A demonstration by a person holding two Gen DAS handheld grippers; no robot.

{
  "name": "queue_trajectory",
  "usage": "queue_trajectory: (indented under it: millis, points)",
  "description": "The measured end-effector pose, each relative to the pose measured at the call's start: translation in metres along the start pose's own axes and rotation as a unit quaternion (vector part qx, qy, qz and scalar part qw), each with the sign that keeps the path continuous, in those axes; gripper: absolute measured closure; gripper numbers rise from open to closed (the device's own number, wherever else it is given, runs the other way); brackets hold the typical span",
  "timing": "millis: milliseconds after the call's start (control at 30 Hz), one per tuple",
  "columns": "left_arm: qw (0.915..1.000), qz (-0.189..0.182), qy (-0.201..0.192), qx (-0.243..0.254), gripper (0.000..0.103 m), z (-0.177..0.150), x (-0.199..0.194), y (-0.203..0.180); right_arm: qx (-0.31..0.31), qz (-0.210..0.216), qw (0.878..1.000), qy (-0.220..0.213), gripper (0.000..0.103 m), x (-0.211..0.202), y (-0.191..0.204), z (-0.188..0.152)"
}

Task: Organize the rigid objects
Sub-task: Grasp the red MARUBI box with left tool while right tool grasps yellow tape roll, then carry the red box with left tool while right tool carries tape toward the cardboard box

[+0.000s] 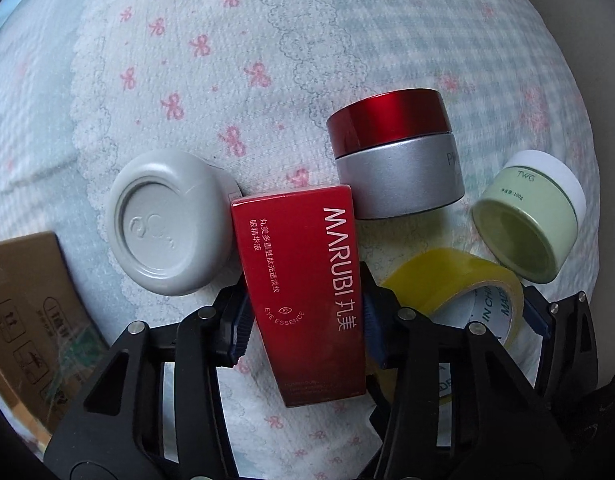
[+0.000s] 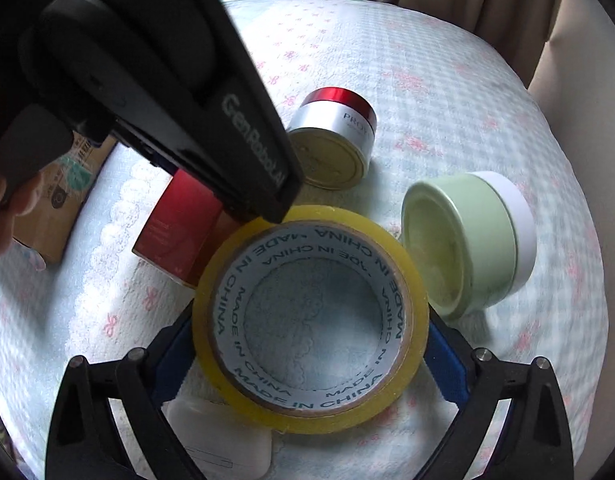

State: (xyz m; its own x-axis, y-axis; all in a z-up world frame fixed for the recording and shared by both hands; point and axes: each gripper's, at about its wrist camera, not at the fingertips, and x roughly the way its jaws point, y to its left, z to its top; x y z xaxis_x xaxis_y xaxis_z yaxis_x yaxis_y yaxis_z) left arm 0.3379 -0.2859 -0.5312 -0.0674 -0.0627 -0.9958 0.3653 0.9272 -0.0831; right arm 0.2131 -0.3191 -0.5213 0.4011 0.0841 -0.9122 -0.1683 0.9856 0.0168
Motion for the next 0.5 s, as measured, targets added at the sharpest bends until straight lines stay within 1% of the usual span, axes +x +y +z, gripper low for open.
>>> queue_trajectory:
  millis: [200,300,400,500]
  points:
    - [0.9999,-0.008,-0.007,-0.002,0.062,-0.004,-0.002,0.006,-0.003,0.002,1.0,0.008,0.006,-0.001,0.0,0.004]
    - [0.9999,-0.008,-0.011,0.004,0.063,-0.011,-0.011,0.012,-0.005,0.002,1.0,0.009,0.006,0.0,0.0,0.006]
    - [0.9997,-0.008,-0.02,0.006,0.064,-0.016,-0.025,0.011,-0.007,-0.001,1.0,0.008,0.006,-0.005,-0.002,0.007]
    - [0.9995,-0.009,-0.031,0.007,0.064,-0.023,-0.042,0.014,-0.005,-0.002,1.0,0.004,0.006,-0.015,-0.002,0.006]
